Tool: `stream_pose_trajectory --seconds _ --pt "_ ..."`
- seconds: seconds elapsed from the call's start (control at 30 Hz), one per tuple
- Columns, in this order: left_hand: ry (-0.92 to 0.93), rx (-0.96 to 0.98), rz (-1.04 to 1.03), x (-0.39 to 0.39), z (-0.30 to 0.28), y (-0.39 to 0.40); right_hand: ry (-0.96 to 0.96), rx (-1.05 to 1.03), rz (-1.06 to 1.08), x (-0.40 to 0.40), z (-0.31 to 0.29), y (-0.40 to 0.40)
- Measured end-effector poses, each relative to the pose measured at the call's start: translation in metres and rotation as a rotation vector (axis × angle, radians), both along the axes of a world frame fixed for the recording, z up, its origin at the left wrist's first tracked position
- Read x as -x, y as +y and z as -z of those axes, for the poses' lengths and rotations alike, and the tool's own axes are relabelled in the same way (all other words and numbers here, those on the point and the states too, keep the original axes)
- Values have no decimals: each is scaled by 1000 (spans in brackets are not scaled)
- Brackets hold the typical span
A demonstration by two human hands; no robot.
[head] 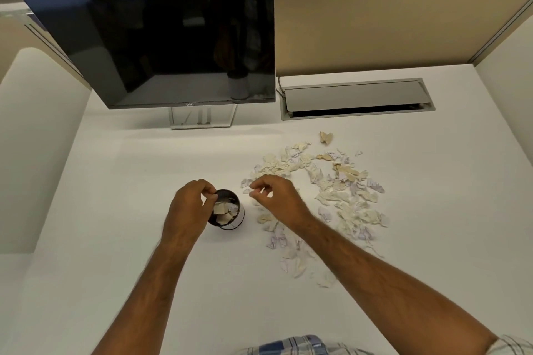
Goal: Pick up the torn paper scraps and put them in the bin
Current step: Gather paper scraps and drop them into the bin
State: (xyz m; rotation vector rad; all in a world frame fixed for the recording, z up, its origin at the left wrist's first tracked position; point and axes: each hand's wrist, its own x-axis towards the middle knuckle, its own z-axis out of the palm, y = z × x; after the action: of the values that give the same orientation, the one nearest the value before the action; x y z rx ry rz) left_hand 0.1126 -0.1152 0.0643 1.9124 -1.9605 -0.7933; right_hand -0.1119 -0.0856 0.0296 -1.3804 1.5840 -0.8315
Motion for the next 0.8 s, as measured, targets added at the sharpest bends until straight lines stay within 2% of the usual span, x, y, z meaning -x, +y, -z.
stream_pose_trajectory --seconds 0.17,0.4,0.67,0.8 --pt "50 7 157 44 0 -15 25 -7 138 57 10 8" --pt "119 27 426 125 15 -31 163 -19 297 143 25 15" --pt "174 -78 424 212 40 -67 266 -104 390 198 45 9" --pt "185 -94 398 241 51 -88 325 -190 356 202 54 5"
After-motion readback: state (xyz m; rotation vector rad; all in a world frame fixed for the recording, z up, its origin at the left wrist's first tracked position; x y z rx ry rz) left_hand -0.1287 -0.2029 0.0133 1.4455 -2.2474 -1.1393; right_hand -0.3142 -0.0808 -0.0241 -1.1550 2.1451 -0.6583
